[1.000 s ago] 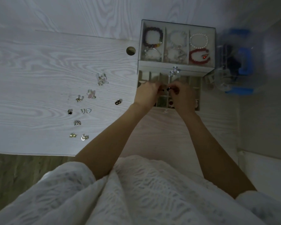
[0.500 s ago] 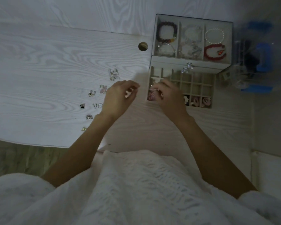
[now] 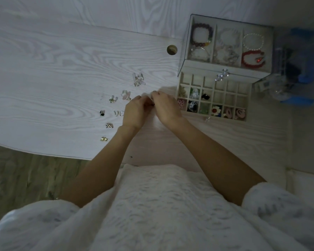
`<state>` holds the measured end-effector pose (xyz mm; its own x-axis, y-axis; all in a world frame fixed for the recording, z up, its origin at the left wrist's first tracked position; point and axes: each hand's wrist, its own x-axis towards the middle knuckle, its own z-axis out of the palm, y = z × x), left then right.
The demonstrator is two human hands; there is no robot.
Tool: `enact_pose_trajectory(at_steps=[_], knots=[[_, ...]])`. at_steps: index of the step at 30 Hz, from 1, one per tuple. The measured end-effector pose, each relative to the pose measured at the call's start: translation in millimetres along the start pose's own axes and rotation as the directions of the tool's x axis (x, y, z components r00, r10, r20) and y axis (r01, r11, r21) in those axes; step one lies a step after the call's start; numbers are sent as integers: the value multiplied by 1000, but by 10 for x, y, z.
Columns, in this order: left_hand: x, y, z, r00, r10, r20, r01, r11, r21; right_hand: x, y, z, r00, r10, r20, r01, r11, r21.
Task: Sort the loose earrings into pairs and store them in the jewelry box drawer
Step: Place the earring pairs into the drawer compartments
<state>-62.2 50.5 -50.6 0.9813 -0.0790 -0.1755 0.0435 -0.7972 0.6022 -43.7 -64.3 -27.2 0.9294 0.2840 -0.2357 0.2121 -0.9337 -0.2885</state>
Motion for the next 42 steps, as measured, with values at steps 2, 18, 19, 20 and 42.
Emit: enact_pose_trajectory(at_steps=[2, 18, 19, 20, 42], knots=[[-4, -27, -3, 1000, 15, 16, -14, 1000, -26, -31, 20, 24, 1000, 12, -25, -11, 997, 73], [425, 1318, 468, 945, 304, 121, -303, 953, -24, -779, 1435, -329, 785, 546, -293, -350, 780, 518], [474, 1401, 521, 938, 312, 148, -322, 945, 48, -769, 1487, -353, 783, 547, -297, -365, 790, 494], [513, 1461, 561, 934, 317, 163, -337, 935, 108, -753, 1517, -375, 785, 541, -302, -372, 802, 468], [-222, 731, 288, 885, 458, -79, -444, 884, 147, -887, 1176, -181, 875, 169, -453, -136, 985, 103]])
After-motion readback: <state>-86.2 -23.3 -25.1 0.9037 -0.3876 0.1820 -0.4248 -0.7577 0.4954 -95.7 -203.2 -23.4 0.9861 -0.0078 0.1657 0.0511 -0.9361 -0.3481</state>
